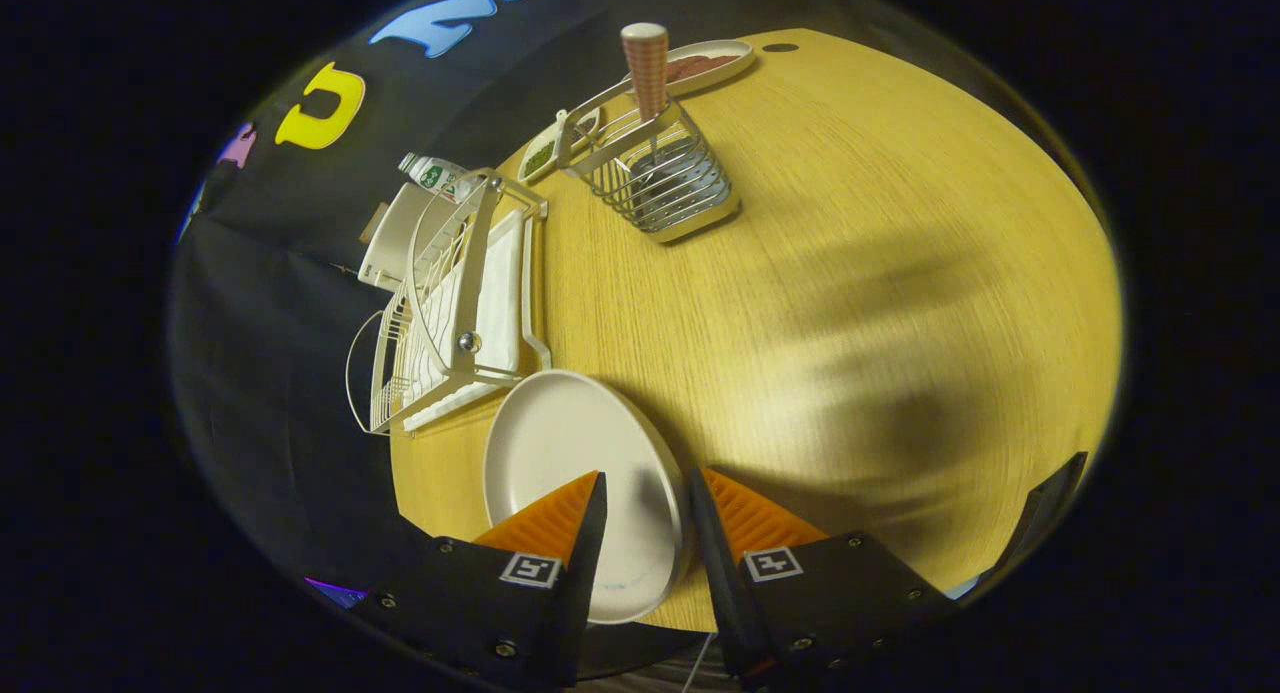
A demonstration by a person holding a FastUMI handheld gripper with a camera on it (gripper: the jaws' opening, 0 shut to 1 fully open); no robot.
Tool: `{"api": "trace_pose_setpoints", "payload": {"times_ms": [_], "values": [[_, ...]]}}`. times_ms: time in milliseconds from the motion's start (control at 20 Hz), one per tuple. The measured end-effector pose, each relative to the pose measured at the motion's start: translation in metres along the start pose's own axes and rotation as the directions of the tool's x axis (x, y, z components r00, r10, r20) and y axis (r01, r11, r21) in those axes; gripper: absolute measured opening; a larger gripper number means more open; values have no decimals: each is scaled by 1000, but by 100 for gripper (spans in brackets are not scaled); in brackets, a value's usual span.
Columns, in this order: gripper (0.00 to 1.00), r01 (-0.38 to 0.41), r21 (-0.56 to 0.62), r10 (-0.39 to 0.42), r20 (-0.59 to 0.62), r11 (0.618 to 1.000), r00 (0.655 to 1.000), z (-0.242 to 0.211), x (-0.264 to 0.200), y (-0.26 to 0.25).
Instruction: Take the plate from the dish rack, then take the spoon from the basket and place it into the plate.
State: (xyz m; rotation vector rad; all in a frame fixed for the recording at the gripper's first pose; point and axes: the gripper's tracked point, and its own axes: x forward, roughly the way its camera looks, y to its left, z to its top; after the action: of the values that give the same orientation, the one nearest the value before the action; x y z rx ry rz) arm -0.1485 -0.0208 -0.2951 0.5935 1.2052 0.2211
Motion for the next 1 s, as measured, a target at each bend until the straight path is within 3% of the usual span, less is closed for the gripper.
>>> {"api": "trace_pose_setpoints", "payload": {"times_ms": [250,500,650,750,1000], "values": [[52,53,-71,-42,146,996,988,29,-32,-18],[52,132,-204,-56,338,970,939,73,-77,-22],[52,212,-258,-77,448,943,890,99,-102,-24],[52,232,-296,-49,517,927,855,117,-116,-17],[52,281,-382,80,704,880,706,163,-139,7]]}}
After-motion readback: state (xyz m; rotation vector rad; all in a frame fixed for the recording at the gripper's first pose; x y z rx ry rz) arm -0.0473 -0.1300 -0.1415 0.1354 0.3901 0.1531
